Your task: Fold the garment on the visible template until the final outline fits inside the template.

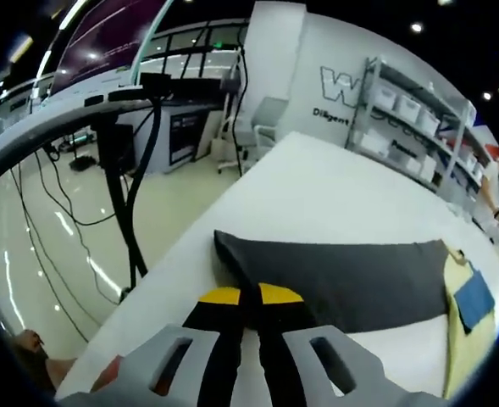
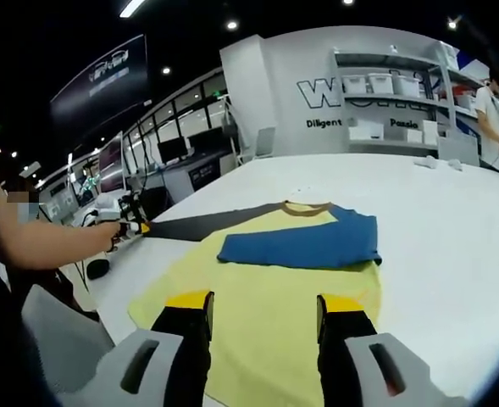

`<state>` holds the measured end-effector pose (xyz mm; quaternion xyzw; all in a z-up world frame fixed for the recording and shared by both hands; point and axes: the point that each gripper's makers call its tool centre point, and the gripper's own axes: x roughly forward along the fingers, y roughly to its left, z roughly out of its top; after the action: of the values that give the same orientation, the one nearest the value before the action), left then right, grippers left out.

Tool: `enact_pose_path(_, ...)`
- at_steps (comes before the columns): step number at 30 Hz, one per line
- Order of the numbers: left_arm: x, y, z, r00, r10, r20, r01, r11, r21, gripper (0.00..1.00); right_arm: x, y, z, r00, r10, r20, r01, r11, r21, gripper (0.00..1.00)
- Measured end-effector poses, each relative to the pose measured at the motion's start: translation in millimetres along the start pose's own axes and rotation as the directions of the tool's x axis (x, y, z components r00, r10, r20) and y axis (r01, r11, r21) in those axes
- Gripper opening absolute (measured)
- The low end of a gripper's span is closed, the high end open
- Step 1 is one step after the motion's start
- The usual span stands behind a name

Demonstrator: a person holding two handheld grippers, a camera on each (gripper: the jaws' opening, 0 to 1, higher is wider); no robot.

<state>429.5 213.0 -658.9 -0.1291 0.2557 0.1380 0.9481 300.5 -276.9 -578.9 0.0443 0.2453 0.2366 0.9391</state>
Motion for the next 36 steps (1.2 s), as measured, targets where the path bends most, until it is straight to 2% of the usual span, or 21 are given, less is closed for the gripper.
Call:
enact_pose_path(16, -11, -12.4, 11.7, 0.999, -0.033, 0.025, 0.032, 0.998, 0.048, 0.0, -1, 4, 3.9, 1.0, 0.018, 0.016, -0.018, 1.0, -0.005, 0.46)
enact_pose_path(36, -13, -55.0, 31.2, 0.993, -0.108, 0.046, 0.101, 0.987, 0.127, 0.0, -7, 2, 10.0, 0.999, 0.017, 0.04, -0.017, 1.0, 0.006, 0.46)
